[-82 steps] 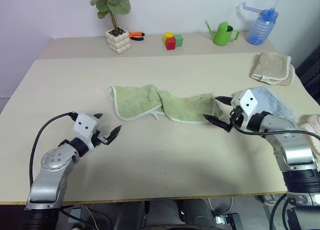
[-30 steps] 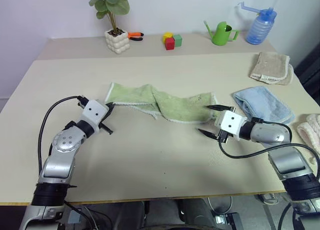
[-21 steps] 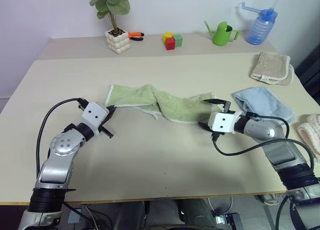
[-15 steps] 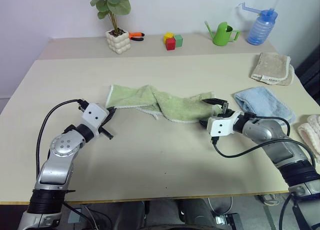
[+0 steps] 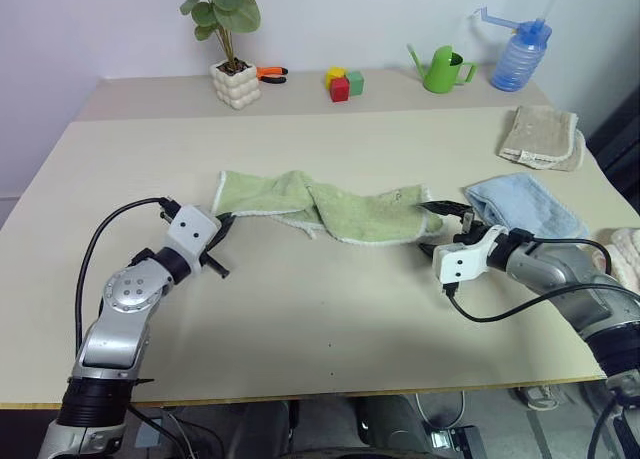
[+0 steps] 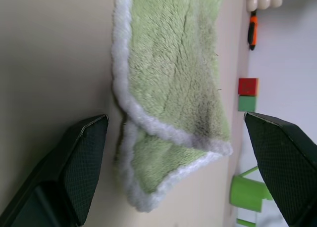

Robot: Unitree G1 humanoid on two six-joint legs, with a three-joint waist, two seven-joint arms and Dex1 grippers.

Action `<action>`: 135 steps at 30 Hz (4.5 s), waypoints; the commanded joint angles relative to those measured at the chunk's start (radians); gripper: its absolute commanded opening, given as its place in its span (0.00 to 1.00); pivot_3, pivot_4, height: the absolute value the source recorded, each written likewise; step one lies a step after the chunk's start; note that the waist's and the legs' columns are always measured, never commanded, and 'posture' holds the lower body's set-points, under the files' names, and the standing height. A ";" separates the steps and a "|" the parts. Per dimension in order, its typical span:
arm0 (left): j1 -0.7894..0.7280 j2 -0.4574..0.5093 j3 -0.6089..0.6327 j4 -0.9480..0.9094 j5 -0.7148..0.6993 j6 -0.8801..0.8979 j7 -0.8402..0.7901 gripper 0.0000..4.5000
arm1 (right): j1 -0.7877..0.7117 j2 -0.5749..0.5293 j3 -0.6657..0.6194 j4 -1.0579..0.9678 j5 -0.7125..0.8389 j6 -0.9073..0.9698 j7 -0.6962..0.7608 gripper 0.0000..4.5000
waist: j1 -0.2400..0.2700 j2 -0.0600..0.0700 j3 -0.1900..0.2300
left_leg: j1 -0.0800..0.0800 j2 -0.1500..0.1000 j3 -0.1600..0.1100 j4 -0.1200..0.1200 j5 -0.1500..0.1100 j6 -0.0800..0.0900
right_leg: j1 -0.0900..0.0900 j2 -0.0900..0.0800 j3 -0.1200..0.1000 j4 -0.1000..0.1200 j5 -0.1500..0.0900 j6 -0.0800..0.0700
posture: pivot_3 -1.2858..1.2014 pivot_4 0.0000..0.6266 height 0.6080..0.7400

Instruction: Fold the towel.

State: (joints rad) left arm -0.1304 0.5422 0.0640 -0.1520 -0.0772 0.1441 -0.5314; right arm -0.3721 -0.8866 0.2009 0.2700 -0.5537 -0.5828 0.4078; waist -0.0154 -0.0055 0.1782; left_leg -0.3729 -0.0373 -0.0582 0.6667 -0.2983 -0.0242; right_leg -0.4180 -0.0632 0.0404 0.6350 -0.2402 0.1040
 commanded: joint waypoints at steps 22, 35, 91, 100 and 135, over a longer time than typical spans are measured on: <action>0.028 0.010 0.020 -0.069 -0.009 0.033 0.000 0.00 | -0.015 0.055 -0.002 -0.018 0.098 -0.092 -0.001 0.02 | 0.000 0.000 0.000 | 0.000 0.000 0.000 0.000 0.000 0.000 | 0.000 0.000 0.000 0.000 0.000 0.000 | 0.52 0.24 0.90; -0.225 0.039 0.074 0.174 0.078 -0.094 0.139 0.00 | -0.190 0.075 -0.186 0.040 0.287 0.065 -0.037 0.02 | 0.003 0.000 0.000 | -0.001 0.000 0.000 0.000 0.000 0.000 | 0.000 0.000 0.000 0.000 0.000 0.000 | 0.52 0.24 0.90; -0.432 0.164 0.016 0.719 -0.009 -0.272 -0.218 0.00 | -0.281 0.171 -0.166 0.227 0.601 0.469 0.443 0.02 | 0.001 0.000 0.001 | -0.006 0.000 0.002 0.000 -0.001 0.002 | -0.006 0.000 0.000 -0.002 0.001 0.000 | 0.52 0.24 0.90; -0.558 0.128 -0.016 0.994 0.060 -0.405 -0.182 0.00 | -0.347 0.217 -0.145 0.394 0.546 0.386 0.411 0.02 | -0.003 0.000 0.001 | -0.008 0.000 0.002 0.001 -0.001 0.002 | -0.009 0.000 0.000 -0.001 0.001 0.000 | 0.52 0.24 0.90; -0.102 -0.061 -0.146 -0.006 -0.067 -0.098 -0.100 0.65 | 0.158 0.414 -0.580 -0.708 1.140 1.621 0.028 0.98 | 0.005 0.001 -0.003 | -0.011 0.000 -0.001 0.001 -0.001 0.001 | -0.010 -0.003 0.002 0.001 0.001 0.000 | 0.52 0.24 0.90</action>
State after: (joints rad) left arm -0.2307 0.4728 -0.0510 -0.0896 -0.1709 0.0406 -0.6159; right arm -0.2074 -0.4995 -0.3122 -0.3626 0.5196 0.9422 0.5025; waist -0.0099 -0.0049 0.1755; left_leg -0.3840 -0.0377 -0.0593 0.6681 -0.2989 -0.0232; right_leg -0.4285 -0.0655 0.0423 0.6360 -0.2387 0.1042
